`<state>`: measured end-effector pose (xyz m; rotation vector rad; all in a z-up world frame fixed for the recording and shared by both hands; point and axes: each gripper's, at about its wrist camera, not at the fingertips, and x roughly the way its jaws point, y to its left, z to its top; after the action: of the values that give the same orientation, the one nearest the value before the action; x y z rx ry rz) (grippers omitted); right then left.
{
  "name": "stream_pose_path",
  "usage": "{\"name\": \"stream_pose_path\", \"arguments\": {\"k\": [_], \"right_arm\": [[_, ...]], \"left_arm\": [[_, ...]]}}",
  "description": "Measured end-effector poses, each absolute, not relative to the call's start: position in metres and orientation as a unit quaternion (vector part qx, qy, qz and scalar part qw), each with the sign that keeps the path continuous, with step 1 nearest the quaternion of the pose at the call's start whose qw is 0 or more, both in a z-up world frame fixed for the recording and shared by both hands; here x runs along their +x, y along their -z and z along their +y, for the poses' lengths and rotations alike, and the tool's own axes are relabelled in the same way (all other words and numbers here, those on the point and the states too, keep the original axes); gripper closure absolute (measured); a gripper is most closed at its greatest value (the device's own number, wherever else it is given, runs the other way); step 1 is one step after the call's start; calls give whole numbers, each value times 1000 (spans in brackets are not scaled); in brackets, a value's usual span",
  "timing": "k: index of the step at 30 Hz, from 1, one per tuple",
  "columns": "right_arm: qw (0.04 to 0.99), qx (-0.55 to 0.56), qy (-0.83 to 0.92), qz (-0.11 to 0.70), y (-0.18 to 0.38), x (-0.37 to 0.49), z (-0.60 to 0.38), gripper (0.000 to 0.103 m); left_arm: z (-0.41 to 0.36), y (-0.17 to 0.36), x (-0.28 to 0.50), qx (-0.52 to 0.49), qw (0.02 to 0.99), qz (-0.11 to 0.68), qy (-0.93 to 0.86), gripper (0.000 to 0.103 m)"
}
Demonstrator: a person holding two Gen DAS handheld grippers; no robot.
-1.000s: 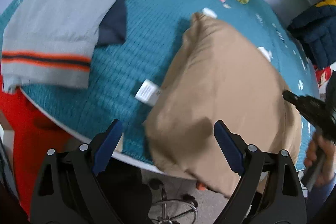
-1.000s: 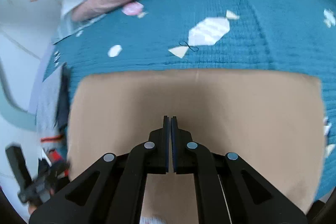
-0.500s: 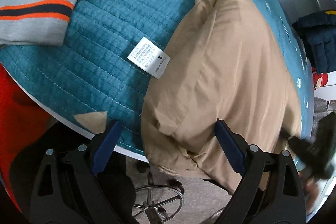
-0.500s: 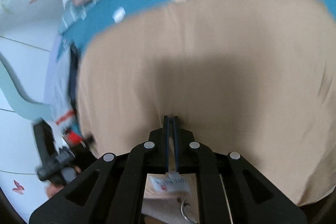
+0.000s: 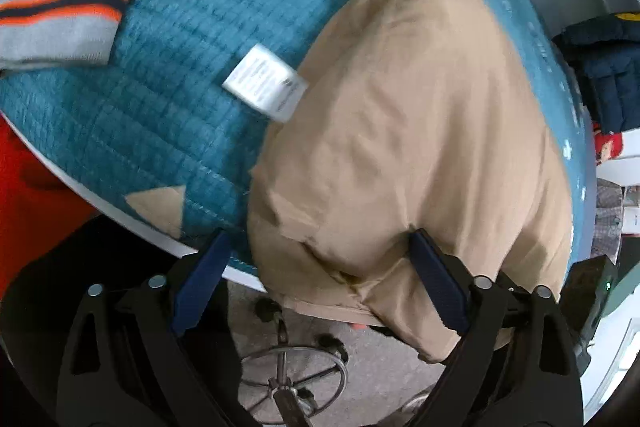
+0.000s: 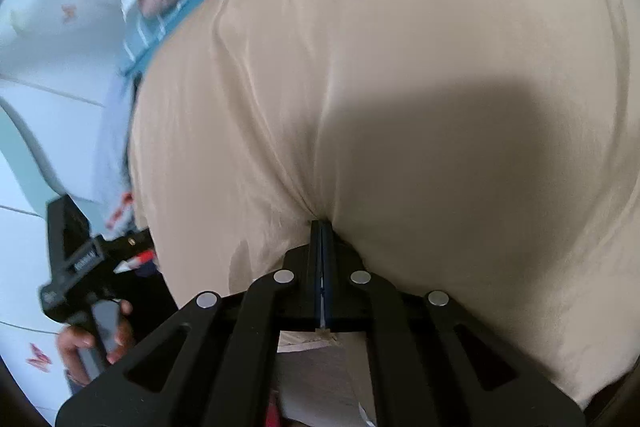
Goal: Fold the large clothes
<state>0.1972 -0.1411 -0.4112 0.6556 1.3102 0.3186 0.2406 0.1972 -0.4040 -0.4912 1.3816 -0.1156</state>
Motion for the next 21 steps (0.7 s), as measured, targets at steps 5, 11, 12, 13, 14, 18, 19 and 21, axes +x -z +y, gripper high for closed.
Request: {"name": "stream_pose_path", "arguments": {"k": [5,11,12,13,14,18,19,21], "right_arm": [[757,272,-146,575,389,193,-136,91],[813,209,-175,514,346,185,-109,62],[823,197,-185,499,337,183,-100,60],[832,184,-195,486,330,181,-91,53],[837,173,-202,478,326,179,-83,49],[845,134,-255,450,311,170,-49,42],[844,124,-268,448,310,169,-37,39],[843,125,-278,443,311,167,-29,39]], "left_arm": [[189,383,237,-197,767,607,58,62],[185,359,233,-196,788,579,71,74],[185,355,232,-197,789,577,76,74],[184,351,233,-203,789,574,83,74],[182,349,234,-206,789,572,88,74],[170,328,242,-200,793,565,112,74],[166,323,243,-200,793,563,122,74],[160,315,246,-204,791,559,139,74]]}}
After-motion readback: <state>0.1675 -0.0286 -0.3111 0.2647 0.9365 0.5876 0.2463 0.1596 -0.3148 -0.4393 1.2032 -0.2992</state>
